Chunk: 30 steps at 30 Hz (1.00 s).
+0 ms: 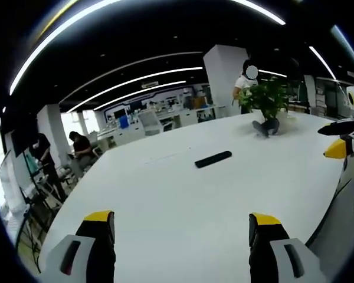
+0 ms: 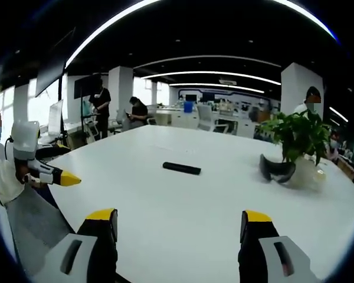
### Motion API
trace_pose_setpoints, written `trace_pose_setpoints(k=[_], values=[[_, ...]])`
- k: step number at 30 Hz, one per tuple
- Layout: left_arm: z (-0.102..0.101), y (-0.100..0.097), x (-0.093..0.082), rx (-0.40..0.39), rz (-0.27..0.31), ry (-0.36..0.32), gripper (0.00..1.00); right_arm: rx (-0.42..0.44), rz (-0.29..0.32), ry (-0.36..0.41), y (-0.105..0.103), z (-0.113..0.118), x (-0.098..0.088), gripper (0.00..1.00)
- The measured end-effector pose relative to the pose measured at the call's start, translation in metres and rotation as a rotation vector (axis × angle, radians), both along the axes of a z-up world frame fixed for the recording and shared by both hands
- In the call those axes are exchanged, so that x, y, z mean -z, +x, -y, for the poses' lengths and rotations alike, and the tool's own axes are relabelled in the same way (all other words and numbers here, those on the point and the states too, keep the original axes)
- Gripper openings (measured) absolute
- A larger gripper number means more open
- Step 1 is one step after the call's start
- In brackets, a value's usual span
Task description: Press the specified remote control buttons in sequence, fully releasing each button before pressing the next.
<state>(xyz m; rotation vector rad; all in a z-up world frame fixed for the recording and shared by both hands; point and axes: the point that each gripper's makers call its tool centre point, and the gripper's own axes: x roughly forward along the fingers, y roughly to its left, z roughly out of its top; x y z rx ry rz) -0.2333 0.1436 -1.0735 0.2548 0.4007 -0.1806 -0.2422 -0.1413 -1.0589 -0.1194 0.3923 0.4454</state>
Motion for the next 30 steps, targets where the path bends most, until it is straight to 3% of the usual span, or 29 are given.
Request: trace_pose_setpoints(k=[8, 13, 21, 30], values=[[-0.001, 0.002, -0.004, -0.006, 0.010, 0.007, 0.98, -0.002, 0.003, 0.011, 0.000, 0.000, -0.001, 0.83], [0.005, 0.008, -0.014, -0.001, 0.025, -0.014, 0.98, -0.001, 0.000, 0.013, 0.000, 0.000, -0.001, 0.83], [0.015, 0.020, -0.033, 0.050, 0.052, 0.019, 0.97, -0.011, -0.001, 0.010, 0.000, -0.002, -0.001, 0.81], [0.023, 0.045, -0.046, 0.089, 0.019, -0.019, 0.92, -0.013, -0.008, 0.003, 0.000, -0.002, 0.001, 0.80]])
